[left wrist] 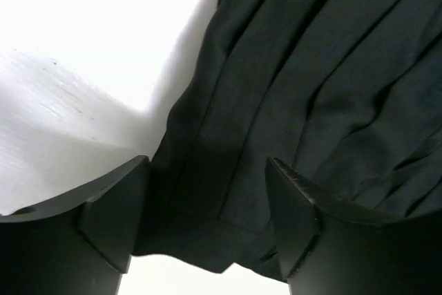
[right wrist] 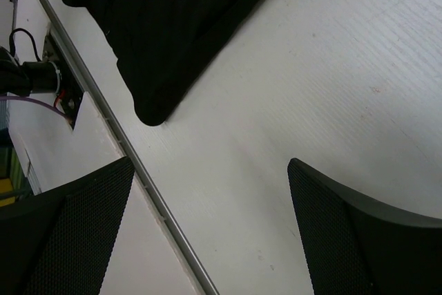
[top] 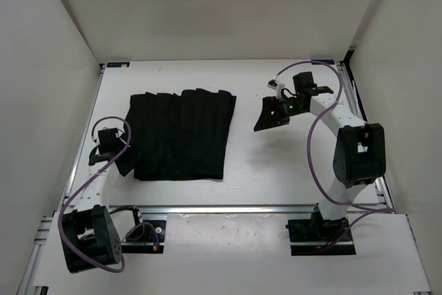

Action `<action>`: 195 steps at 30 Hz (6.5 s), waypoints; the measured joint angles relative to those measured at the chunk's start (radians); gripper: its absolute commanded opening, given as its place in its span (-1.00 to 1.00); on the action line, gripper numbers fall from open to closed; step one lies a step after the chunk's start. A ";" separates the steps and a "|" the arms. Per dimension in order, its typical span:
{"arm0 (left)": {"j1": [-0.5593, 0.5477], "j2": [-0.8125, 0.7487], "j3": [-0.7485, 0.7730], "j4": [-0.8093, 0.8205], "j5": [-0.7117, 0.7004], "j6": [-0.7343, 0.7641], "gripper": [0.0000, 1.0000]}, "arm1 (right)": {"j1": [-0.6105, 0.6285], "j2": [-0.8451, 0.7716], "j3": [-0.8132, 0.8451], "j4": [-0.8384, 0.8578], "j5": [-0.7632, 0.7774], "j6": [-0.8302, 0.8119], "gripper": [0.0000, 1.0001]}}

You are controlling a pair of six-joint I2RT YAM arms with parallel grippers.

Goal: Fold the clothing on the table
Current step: Flatten the skirt out, then fold the skirt

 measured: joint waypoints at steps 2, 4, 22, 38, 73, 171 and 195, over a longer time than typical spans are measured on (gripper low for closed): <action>-0.002 0.014 -0.021 0.026 0.008 -0.004 0.11 | 0.000 0.006 0.001 -0.001 0.002 0.000 0.93; -0.012 0.026 -0.052 0.051 0.014 -0.011 -0.16 | 0.001 0.013 0.008 -0.004 0.002 0.001 0.94; -0.234 -0.099 -0.160 0.106 0.071 -0.157 -1.00 | 0.103 0.217 -0.037 -0.107 -0.109 0.054 0.99; -0.467 -0.075 -0.252 0.234 0.104 -0.352 -0.57 | 0.047 0.271 -0.052 -0.012 -0.018 0.207 0.85; -0.370 -0.345 -0.384 0.294 0.299 -0.320 -0.31 | -0.057 0.107 -0.135 -0.065 0.224 0.097 -0.69; -0.650 -0.441 -0.368 0.217 0.297 -0.283 0.96 | -0.264 0.031 -0.248 -0.265 0.175 -0.270 0.65; -0.946 0.090 -0.159 0.401 0.134 -0.371 0.75 | -0.213 0.004 -0.303 -0.121 0.236 -0.143 0.49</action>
